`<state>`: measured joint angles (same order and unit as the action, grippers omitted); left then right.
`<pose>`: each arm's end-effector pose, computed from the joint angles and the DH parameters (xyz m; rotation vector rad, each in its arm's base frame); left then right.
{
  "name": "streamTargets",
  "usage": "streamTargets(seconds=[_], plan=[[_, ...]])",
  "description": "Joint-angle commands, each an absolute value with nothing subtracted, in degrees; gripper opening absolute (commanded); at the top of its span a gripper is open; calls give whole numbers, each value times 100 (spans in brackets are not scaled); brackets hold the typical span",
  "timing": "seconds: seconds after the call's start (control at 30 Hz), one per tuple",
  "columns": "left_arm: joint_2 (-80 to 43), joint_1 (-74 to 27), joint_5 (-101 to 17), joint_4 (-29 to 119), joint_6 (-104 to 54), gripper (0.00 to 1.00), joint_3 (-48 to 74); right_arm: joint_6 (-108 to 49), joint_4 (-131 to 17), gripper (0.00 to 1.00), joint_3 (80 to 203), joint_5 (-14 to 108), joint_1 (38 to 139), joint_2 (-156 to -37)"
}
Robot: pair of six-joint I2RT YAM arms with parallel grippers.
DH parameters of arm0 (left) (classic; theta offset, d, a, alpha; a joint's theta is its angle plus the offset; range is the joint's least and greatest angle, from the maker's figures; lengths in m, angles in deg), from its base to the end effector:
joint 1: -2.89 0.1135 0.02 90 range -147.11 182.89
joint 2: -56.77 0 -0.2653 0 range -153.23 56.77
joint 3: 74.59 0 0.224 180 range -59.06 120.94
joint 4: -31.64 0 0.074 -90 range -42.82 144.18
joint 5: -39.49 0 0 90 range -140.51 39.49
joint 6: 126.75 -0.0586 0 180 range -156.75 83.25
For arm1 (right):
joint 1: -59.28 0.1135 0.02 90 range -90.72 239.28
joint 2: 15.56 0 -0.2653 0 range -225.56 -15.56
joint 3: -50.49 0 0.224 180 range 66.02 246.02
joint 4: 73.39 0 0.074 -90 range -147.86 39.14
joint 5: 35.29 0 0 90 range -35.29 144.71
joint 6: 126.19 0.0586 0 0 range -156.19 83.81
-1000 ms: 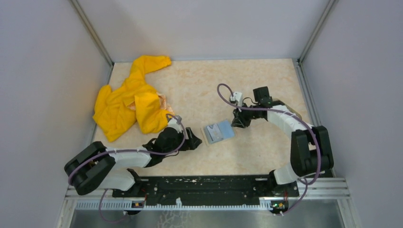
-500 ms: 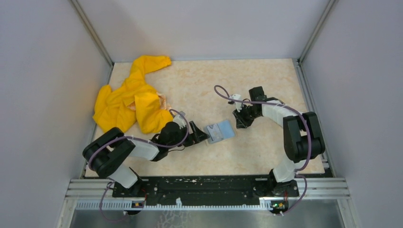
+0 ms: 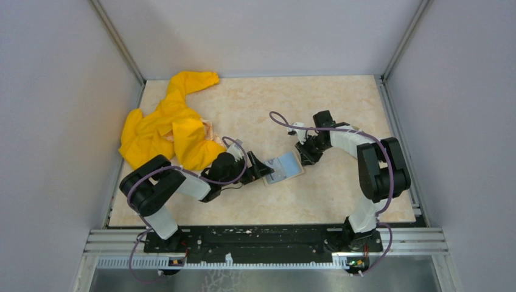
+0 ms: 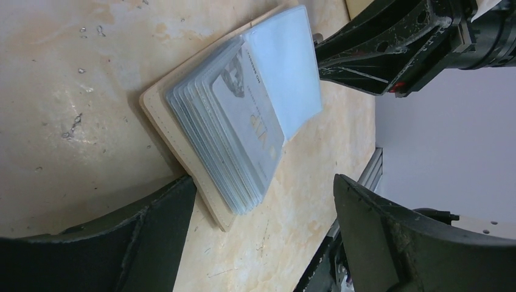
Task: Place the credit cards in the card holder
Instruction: Insert the credit card into the card holder, then close the card holder at the center of the board.
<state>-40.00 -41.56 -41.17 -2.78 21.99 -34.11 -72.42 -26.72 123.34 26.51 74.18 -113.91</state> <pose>0.2060 -0.2154 0.1415 -0.1529 2.1963 -1.2764 0.2820 0.1037 0.1599 -1.2563 2.3805 0.5858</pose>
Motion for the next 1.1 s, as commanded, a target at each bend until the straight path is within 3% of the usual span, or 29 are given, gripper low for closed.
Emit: streamTargets(seconds=[0.0,0.37,1.07], plan=[[-4252,-4118,-3968,-411,2126,89,-3411,-7258,-2626,17,12519,2671,7593,-11600],[-4207,-4123,-3430,-1844,2196,77,-3470,-7219,-2548,16,12559,2533,7609,-11573],[-5368,-4232,-2718,-612,1977,78,-1485,-7006,-2560,20,12642,2018,7517,-11104]])
